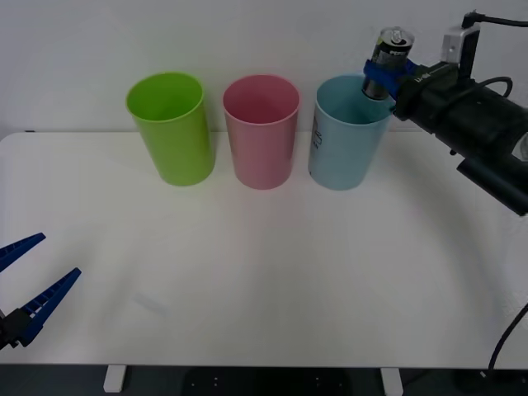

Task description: Grasp the object on the table and drop it into the matching bin: aluminum can to the light blue bin, PET bottle to the pink bin.

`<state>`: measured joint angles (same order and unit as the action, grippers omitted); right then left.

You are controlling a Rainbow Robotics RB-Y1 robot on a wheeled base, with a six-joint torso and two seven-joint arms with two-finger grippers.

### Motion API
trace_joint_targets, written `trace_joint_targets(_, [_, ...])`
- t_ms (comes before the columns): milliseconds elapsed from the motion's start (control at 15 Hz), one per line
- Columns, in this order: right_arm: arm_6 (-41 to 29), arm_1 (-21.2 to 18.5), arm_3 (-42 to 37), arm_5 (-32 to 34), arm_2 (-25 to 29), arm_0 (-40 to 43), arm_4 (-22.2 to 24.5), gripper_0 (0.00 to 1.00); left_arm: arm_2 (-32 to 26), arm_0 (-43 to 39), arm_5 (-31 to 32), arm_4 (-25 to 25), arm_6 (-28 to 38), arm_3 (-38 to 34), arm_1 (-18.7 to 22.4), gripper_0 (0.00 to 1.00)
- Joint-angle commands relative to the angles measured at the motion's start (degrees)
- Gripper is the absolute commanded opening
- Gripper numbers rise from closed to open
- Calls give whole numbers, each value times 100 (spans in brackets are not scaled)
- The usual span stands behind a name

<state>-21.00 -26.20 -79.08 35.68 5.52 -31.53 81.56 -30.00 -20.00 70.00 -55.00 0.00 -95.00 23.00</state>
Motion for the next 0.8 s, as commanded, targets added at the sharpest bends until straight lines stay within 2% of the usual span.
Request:
trace_joint_targets(67, [-1,133,543,0,63,-424,255,0,0,0,0,0,0,0,0,100])
trace_joint_targets(400, [70,370,1290,-167,107,-960,580,0,0,0,0,0,0,0,0,100])
trace_joint_targets(733, [114,406,1308,-158,98,-969,624,0,0,0,0,0,0,0,0,100])
trace_joint_targets(800, [140,406,1308,-158,98,-969,616,22,0,0,0,0,0,0,0,100])
